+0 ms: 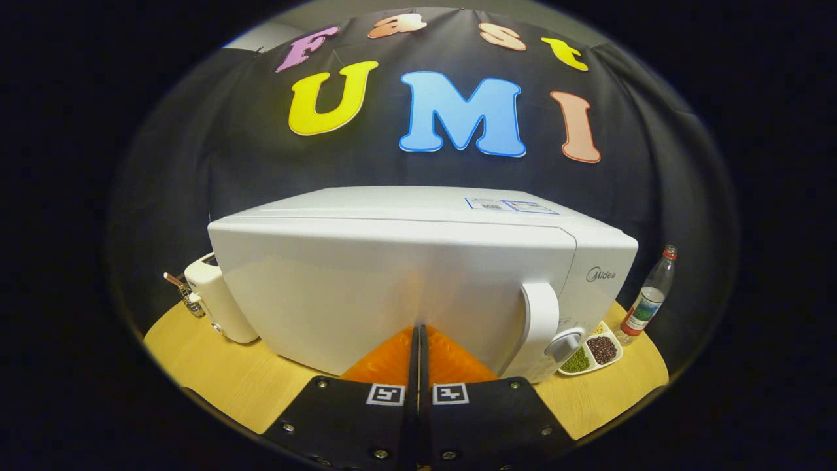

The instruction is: Open the microwave, put the food inside, and close the microwave door.

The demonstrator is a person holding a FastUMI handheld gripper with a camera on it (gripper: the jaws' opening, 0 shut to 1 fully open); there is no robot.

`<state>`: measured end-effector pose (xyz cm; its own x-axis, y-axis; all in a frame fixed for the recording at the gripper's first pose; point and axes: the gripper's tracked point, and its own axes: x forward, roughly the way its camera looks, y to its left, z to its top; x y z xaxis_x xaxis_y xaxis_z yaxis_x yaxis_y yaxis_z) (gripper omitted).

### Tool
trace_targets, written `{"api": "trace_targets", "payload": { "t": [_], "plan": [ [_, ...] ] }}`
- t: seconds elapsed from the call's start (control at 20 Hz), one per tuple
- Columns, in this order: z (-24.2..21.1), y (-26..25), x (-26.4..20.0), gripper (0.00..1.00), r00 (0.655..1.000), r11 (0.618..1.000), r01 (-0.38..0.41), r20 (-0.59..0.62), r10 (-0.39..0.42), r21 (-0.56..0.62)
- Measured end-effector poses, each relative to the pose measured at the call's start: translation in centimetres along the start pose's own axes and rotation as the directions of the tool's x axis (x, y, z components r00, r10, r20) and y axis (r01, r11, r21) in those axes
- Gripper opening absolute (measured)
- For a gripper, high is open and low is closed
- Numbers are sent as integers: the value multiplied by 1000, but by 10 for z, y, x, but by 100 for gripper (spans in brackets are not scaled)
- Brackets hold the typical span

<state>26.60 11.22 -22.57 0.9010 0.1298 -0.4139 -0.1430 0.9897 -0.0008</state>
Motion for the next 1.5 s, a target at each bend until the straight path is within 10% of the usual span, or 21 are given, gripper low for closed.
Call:
{"api": "trace_targets", "payload": {
  "t": [1.0, 1.05, 1.25, 1.5],
  "plan": [
    [30, -4, -225, 9, 966, 999, 41, 256, -32, -29],
    [27, -1, -235, 14, 965, 999, 27, 261, -21, -21],
    [17, -5, -259, 99, 960, 999, 15, 278, -22, 28],
    [8, -2, -280, 97, 959, 999, 0, 284, -15, 51]
  ]
}}
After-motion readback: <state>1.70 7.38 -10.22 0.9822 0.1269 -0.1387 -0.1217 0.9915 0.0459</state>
